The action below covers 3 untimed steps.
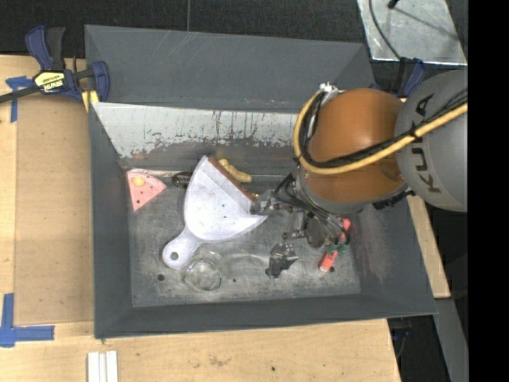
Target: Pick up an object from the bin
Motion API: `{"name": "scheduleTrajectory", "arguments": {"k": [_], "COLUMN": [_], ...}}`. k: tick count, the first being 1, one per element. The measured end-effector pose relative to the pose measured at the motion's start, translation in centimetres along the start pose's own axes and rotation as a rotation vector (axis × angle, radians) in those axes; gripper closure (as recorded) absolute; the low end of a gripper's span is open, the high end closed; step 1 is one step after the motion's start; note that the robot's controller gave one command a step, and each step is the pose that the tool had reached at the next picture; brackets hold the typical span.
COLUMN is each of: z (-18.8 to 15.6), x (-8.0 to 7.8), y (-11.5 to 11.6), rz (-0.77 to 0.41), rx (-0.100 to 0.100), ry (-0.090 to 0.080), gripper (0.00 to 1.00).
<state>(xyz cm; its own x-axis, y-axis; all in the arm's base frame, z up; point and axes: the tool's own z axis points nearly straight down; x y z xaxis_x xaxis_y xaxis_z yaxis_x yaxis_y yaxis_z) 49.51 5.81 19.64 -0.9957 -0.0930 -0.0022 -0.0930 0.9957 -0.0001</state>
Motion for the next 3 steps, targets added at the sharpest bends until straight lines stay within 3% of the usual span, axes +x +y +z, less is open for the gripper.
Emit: {"name": "scheduleTrajectory", "arguments": {"k": [1,2,3], "z": [5.0,7.9,8.9], "x": [-3.9,-5.1,-7.4], "y": [-0.5,0.1,2.0], "rz": [-0.047,-0.005,-0.039], "rx": [0.0,0.0,0.0], "ry": [-0.01,0.005,-0.01], "gripper": [0.0,0.0,0.0]}}
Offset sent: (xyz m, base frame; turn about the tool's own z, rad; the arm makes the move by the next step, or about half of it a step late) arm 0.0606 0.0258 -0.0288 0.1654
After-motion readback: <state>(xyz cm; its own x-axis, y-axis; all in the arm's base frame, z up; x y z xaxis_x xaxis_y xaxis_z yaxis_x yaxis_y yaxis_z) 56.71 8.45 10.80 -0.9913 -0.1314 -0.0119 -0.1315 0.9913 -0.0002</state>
